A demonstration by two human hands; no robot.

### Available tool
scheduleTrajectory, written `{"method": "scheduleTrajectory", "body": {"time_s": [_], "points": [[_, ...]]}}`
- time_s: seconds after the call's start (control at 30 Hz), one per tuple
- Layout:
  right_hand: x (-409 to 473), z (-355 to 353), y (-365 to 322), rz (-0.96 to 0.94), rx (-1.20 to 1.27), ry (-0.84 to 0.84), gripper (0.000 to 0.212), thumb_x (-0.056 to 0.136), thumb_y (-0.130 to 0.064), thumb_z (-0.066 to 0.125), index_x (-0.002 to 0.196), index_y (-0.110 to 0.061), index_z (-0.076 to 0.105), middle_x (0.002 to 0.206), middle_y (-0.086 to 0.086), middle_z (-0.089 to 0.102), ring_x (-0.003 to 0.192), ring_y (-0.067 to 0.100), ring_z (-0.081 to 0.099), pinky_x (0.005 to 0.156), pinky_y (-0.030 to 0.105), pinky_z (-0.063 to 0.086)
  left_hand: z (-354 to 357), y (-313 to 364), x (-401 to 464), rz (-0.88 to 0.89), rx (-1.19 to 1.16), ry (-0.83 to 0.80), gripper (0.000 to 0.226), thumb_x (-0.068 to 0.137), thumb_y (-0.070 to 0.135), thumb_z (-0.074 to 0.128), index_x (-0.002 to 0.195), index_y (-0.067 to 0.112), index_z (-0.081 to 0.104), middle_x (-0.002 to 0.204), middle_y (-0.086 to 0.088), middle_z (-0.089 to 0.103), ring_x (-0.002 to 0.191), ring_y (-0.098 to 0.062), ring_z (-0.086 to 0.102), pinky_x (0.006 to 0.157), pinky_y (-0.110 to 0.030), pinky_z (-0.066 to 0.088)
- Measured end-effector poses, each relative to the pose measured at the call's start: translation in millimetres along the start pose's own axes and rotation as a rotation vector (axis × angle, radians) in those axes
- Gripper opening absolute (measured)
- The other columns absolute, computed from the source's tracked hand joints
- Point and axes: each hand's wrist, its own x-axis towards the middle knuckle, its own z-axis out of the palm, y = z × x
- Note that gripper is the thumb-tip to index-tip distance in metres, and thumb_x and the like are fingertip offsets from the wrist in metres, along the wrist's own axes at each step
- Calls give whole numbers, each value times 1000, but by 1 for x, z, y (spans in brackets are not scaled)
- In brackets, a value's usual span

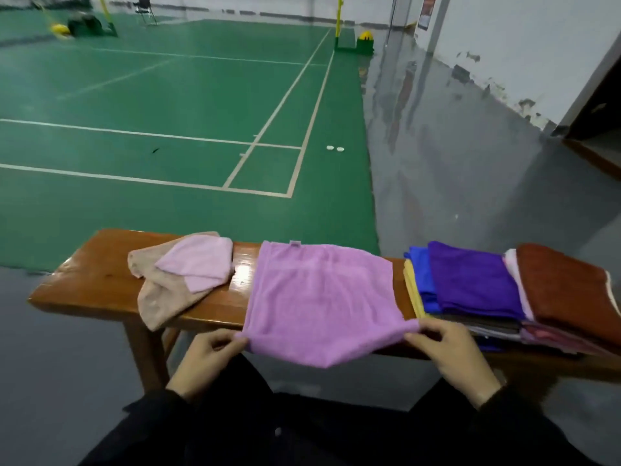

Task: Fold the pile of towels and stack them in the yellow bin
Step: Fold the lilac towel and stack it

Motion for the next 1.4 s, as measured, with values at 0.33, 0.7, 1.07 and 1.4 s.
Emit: {"method": "scheduleTrajectory", "body": {"time_s": [0.33,0.7,1.07,1.4], "points": [[22,18,-23,-78,-884,-85,52,85,-70,58,63,-23,56,74,-6,58,74,16,59,67,37,46,0,-14,28,-60,476,208,21,88,50,69,84,29,64,94,6,62,83,-9,63,80,-39,55],[110,93,-15,14,-582,-167,40,98,-37,57,136,-22,61,138,2,63,123,24,59,103,35,48,43,18,140,-95,606,208,42,94,35,60,123,5,65,120,-16,67,108,-33,63,96,-40,51],[94,117,21,-54,-725,-201,60,102,-59,39,155,-32,36,167,0,26,154,21,23,126,38,12,51,17,157,-287,575,277,13,93,26,57,95,14,62,95,-9,65,79,-27,59,75,-37,51],[191,101,-14,-4,-598,39,42,101,-24,52,142,-15,56,144,6,59,134,25,52,115,37,37,36,-1,154,-264,526,364,17,94,29,58,90,15,48,91,-8,62,78,-28,58,77,-38,49]]}}
